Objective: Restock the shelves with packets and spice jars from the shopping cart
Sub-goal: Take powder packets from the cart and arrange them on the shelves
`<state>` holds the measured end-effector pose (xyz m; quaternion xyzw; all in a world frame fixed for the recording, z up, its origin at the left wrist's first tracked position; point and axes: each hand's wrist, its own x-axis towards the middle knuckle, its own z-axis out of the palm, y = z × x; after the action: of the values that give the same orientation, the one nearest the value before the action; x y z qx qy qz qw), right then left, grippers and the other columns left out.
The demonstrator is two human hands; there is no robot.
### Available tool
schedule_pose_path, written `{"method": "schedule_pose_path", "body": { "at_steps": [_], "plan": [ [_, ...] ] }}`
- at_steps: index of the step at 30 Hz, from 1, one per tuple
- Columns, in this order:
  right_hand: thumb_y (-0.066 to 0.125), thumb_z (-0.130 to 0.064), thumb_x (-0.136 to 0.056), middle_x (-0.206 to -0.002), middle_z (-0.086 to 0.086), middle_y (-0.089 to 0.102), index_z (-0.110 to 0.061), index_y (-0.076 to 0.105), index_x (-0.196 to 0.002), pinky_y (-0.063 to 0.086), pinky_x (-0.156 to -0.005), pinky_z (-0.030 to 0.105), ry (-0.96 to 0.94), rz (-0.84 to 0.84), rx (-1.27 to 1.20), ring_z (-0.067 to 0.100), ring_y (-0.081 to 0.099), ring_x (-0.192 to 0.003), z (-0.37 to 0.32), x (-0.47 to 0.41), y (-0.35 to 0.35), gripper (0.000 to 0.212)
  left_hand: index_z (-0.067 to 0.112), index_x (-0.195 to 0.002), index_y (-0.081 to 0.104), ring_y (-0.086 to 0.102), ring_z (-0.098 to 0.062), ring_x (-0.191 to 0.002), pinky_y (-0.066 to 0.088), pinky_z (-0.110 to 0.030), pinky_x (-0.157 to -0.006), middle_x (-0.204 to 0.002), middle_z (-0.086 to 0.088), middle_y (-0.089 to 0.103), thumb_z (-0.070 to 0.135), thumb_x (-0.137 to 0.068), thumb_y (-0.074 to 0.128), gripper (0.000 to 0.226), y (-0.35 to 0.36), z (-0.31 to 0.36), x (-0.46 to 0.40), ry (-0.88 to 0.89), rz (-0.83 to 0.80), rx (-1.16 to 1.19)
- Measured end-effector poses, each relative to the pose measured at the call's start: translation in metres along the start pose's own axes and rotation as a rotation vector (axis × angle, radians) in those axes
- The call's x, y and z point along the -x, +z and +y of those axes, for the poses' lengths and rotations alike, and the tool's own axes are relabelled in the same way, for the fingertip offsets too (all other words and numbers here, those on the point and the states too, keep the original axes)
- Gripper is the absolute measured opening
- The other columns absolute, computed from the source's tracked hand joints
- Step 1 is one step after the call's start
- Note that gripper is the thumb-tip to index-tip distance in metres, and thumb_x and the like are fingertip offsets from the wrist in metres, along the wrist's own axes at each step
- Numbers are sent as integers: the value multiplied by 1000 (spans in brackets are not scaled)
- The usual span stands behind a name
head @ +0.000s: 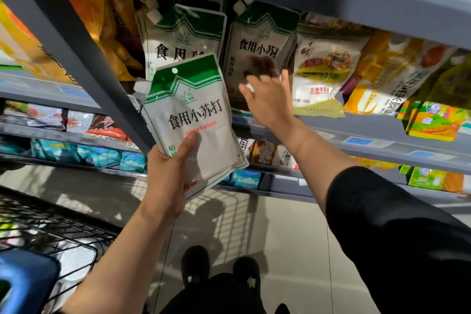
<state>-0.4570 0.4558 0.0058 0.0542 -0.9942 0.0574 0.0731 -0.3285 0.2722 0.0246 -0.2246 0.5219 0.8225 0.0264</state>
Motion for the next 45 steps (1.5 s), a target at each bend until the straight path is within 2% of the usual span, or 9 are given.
{"method": "schedule_pose_path", "body": {
  "at_steps": [3,7,10,18,24,29,36,40,45],
  "plan": [
    [47,-34,-95,-85,7,68,-8,69,-88,49,-79,38,24,242,-523,25,61,-83,-8,28,-19,35,6,-125,59,66,-24,-109,54,-44,-92,-117,-7,70,8,-93,59,33,1,4,2,-10,-43,8],
    [68,-25,-85,-109,7,67,-9,56,-122,56,-82,34,319,-391,-1211,19,65,-100,-18,63,-47,42,-2,-129,54,66,-23,-108,57,-35,-87,-122,-14,66,6,-97,51,33,9,9,4,18,-157,17],
    [73,-2,-77,-103,7,70,-8,57,-115,58,-80,34,321,-452,-1303,20,69,-93,-16,79,-51,42,5,-120,61,67,-25,-106,56,-39,-88,-116,-12,70,5,-97,52,25,17,5,2,2,-208,6],
    [69,8,-77,-99,10,70,-4,60,-99,59,-69,36,486,-19,-1224,21,69,-92,13,73,-71,27,10,-116,64,69,-14,-93,54,-36,-89,-107,1,72,9,-89,66,27,30,-6,-23,267,-153,-523],
    [71,-6,-80,-71,-7,34,-22,35,-71,35,-60,18,651,359,-1110,4,32,-61,32,28,-78,41,8,-147,38,10,-29,-149,13,-33,-120,-160,-9,19,18,-86,71,71,34,-1,-58,787,-310,-1341],
    [61,3,-86,-98,9,59,-8,52,-94,48,-71,21,617,289,-1120,21,57,-93,9,-6,-44,16,10,-155,4,2,-27,-150,5,-44,-121,-163,-7,1,31,-89,66,93,36,-7,-78,629,-445,-1622],
    [79,-16,-76,-104,11,47,4,47,-107,31,-80,12,474,351,-488,18,44,-96,-3,4,-13,49,19,-154,-7,4,-25,-149,6,-39,-119,-163,-8,-7,43,-88,61,98,29,-13,-86,687,-467,-1870],
    [87,-29,-63,-136,24,38,0,38,-129,28,-110,39,408,408,-130,38,32,-130,-1,24,-13,87,18,-155,-6,6,-23,-148,9,-39,-118,-163,-6,-7,43,-89,59,95,31,-16,-83,700,-403,-1868],
    [87,-42,-57,-122,21,37,-16,25,-119,41,-95,42,307,285,-35,36,35,-113,24,23,-23,91,19,-155,-7,6,-23,-148,8,-39,-118,-163,-5,-8,42,-89,60,97,31,-18,-83,698,-406,-1851]
  ]
}}
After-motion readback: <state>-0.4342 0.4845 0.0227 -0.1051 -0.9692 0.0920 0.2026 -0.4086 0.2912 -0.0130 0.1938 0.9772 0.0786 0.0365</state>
